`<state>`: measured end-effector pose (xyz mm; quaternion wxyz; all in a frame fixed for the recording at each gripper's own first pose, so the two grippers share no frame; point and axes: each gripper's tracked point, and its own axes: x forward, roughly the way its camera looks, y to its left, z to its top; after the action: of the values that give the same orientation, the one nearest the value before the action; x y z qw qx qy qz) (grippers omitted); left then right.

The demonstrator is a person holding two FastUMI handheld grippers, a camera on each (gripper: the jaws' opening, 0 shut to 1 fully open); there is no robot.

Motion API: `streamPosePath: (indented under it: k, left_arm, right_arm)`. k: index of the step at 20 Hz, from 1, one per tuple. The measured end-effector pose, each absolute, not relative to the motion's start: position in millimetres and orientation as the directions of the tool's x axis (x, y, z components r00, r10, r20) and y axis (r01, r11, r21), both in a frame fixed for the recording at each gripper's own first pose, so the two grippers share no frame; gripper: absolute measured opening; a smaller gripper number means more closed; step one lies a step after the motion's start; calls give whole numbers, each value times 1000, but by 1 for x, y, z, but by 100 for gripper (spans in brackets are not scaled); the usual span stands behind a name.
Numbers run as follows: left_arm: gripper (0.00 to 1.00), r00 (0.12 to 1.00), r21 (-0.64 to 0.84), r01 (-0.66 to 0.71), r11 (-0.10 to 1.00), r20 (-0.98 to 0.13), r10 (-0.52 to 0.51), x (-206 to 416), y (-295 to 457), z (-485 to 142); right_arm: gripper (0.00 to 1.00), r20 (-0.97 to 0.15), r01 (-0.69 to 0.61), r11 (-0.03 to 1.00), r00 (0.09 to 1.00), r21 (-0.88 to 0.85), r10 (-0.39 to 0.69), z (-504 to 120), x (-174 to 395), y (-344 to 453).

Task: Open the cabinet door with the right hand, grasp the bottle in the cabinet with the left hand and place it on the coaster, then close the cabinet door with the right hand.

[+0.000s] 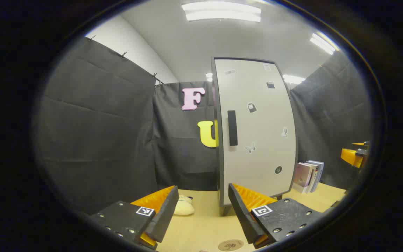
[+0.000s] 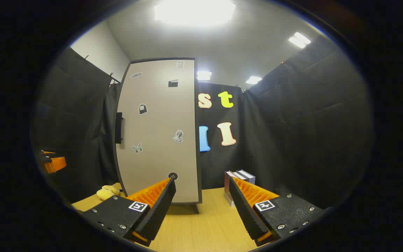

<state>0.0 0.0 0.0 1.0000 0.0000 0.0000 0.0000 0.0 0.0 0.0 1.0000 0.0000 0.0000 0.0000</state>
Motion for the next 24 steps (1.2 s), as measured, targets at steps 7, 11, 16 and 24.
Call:
streamPosePath:
  k: [7, 11, 16, 24]
  left_arm:
    - [86, 1000, -7, -14, 1000, 4, 14, 3, 4, 2]
    - [86, 1000, -4, -13, 1000, 7, 13, 3, 2, 1]
    - [85, 1000, -22, -3, 1000, 8, 3, 4, -1, -1]
    - [86, 1000, -9, -12, 1000, 3, 12, 0, 0, -3]
  right_arm:
    - [95, 2, -6, 1000, 1000, 15, 6, 0, 2, 4]
    - [95, 3, -9, 1000, 1000, 12, 9, 1, 4, 4]
    - [95, -6, -18, 1000, 1000, 7, 18, -4, 7, 8]
    - [95, -15, -57, 998, 998, 19, 58, -12, 17, 24]
